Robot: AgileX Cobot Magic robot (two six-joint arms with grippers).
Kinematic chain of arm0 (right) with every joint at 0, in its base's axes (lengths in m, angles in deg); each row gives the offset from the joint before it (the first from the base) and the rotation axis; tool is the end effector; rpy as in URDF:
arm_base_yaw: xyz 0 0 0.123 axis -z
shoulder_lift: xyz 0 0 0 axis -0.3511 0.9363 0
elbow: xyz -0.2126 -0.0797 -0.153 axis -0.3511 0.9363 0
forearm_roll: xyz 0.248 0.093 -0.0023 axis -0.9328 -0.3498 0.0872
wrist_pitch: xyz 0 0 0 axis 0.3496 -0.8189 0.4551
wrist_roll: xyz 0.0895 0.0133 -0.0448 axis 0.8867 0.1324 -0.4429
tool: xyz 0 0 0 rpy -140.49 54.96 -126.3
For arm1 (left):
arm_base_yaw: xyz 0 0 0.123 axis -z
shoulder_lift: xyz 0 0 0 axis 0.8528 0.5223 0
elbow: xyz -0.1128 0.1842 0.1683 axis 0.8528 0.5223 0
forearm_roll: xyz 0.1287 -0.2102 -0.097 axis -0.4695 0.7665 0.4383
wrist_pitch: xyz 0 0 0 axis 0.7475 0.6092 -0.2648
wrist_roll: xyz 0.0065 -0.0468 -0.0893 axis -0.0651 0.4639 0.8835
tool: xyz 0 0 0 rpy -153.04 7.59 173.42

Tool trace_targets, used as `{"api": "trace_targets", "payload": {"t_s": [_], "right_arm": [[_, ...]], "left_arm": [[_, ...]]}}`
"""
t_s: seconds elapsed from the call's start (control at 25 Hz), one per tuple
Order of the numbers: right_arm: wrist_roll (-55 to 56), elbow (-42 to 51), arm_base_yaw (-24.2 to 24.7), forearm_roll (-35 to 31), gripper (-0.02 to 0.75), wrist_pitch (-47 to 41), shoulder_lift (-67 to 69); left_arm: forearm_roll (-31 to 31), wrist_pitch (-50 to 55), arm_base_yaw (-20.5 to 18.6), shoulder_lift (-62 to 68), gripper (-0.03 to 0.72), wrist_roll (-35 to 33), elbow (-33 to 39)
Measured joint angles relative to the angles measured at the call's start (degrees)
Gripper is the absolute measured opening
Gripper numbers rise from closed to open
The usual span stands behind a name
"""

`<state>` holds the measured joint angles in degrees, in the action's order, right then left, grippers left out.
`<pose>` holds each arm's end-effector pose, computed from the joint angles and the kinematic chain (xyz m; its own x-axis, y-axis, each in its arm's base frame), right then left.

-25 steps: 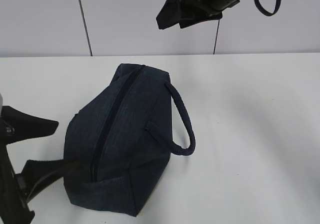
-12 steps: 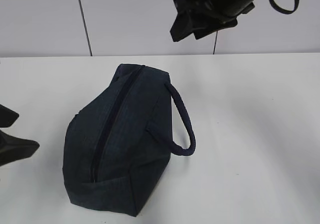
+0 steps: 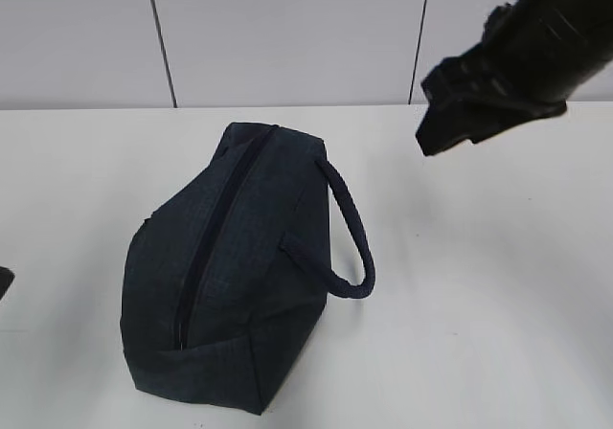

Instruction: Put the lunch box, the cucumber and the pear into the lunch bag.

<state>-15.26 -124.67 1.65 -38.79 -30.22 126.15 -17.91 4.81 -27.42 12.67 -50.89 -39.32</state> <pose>0.3014 0.1207 0.3008 -0.8080 -0.3129 -0.4993 -0.4245 0.8968 0.1250 0.1402 -0.0835 0.2888 -0.4676 0.5300 -0.7074 0.6241 0.7647 0.1604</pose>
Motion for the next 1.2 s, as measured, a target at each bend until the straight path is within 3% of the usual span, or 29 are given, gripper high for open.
{"api": "trace_targets", "payload": {"t_s": [0.44, 0.68, 1.0, 1.2], "right_arm": [[4.39, 18.38, 0.00, 8.87, 0.427, -2.12, -17.71], [4.61, 25.87, -0.07, 9.87, 0.427, -3.72, -28.97], [4.61, 33.40, -0.07, 11.11, 0.426, -6.61, -43.99], [4.65, 36.70, -0.07, 11.27, 0.425, -7.11, -51.92]], "left_arm": [[4.81, 9.33, 0.00, -13.71, 0.396, 1.09, 0.00], [4.88, 14.77, 0.00, -20.40, 0.396, 3.09, 0.53], [4.77, 19.06, 0.00, -30.80, 0.390, 3.79, 7.42], [2.08, 19.45, 0.00, -38.70, 0.354, 8.24, 7.67]]}}
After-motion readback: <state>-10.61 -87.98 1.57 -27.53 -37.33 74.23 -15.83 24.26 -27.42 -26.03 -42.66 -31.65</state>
